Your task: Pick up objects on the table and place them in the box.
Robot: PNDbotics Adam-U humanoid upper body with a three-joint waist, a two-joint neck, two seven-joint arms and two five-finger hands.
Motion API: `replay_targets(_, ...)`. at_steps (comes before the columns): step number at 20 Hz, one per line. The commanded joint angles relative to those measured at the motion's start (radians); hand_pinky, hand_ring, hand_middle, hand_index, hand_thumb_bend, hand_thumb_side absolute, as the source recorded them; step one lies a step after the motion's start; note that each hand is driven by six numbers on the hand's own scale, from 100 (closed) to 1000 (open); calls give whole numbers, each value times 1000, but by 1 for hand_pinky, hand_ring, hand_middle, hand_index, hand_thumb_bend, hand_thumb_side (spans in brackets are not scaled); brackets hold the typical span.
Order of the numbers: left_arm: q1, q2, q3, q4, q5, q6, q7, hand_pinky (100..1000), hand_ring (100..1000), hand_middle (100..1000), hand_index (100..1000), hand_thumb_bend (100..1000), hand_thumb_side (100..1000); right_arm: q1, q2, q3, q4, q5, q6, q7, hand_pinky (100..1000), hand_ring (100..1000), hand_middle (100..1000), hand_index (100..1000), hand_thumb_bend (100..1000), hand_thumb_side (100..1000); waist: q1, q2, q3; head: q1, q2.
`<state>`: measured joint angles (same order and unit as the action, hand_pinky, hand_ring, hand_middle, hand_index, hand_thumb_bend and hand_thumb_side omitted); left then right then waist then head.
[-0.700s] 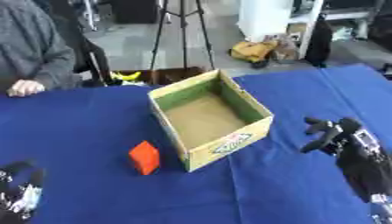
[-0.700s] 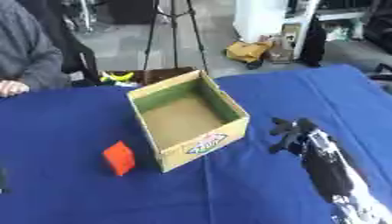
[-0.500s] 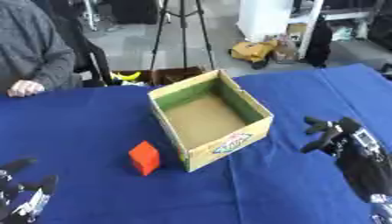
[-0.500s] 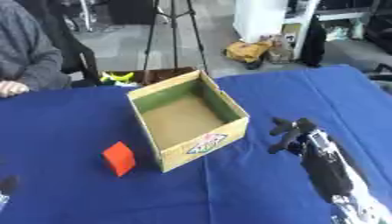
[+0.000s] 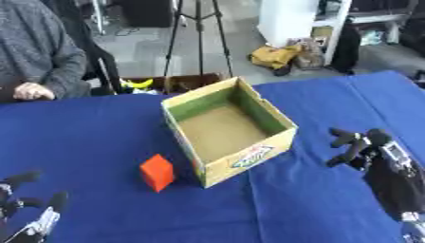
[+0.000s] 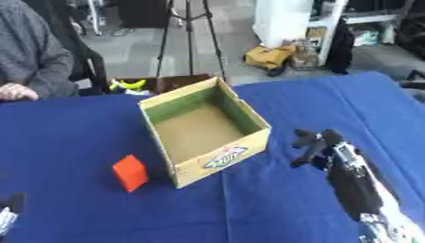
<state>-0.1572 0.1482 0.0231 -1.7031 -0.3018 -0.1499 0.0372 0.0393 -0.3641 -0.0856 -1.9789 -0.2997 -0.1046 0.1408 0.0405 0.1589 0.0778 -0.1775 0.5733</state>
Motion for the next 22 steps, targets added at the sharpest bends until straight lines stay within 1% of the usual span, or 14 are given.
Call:
replay_targets(1,-43,68,-10,-11,-42,32,-18,581,883,705,778,544,329,-5,-12,-2,-21,-3,2,3,564,955,595,468,100,878,-1,-14,-3,2,-7)
replay_targets(4,-96,129,-41,8,-84,72,-56,598,881,714,789,562,335,-5,-12,-1,-21,-3,4,5,564,954,595,468,100,878,0,-16,-8,5,-8)
replay_targets(7,-154,175,-88,35,-128,114,-99,617,872,722,802,576,358,-3,-13,1,-21,-3,4,8,564,955,594,468,100,880,1,-17,-13,12,-6)
replay_targets(8,-176,184,-101,46,-142,128,-113,617,872,722,802,576,358,-3,-13,2,-21,-2,5,9,564,955,594,468,100,880,1,-17,-14,13,-6)
replay_targets(11,-238,199,-142,87,-177,161,-156,628,869,732,814,575,398,-5,-12,5,-21,-2,7,11,564,955,594,468,100,881,1,-18,-20,17,-6)
replay_targets(15,-316,201,-183,176,-234,195,-214,649,863,736,820,588,432,-4,-12,9,-21,-2,7,15,564,955,594,467,100,881,1,-19,-28,22,-3)
replay_targets(18,-359,184,-195,238,-279,200,-260,659,861,738,826,610,450,-4,-12,10,-21,-3,7,17,564,955,593,467,100,881,1,-20,-33,25,-3)
replay_targets(19,-370,177,-197,254,-293,199,-274,663,860,740,829,638,462,-5,-12,11,-21,-3,8,17,564,955,593,467,100,882,1,-20,-34,26,-2)
replay_targets(22,-402,155,-201,296,-340,193,-302,669,856,740,831,676,473,-5,-13,13,-21,-5,9,19,564,955,593,467,100,882,1,-22,-38,29,-3)
